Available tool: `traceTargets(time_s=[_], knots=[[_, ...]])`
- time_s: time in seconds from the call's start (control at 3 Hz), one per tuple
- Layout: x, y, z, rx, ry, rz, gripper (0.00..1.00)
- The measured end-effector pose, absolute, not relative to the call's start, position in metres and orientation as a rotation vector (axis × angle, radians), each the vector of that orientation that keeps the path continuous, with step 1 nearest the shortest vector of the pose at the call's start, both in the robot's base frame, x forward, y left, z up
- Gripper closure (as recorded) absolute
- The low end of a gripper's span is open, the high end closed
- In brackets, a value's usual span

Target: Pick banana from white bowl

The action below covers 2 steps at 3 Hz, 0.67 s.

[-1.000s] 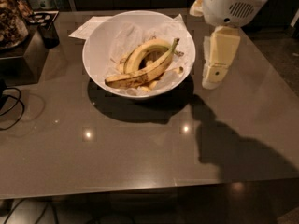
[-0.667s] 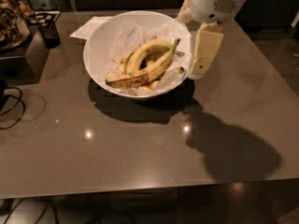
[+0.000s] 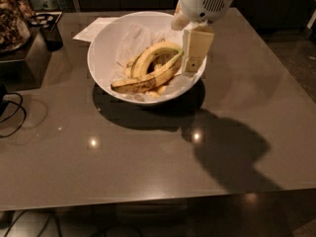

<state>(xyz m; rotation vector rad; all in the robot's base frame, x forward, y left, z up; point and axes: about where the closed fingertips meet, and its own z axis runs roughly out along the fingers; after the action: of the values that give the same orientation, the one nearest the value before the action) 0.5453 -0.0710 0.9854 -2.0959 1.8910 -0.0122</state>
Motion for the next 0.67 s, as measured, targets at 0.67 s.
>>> traceTargets(time_s=[0.67], knots=[[0.562,-0.049,0.966,-2.153,1.885,0.021,0.45]])
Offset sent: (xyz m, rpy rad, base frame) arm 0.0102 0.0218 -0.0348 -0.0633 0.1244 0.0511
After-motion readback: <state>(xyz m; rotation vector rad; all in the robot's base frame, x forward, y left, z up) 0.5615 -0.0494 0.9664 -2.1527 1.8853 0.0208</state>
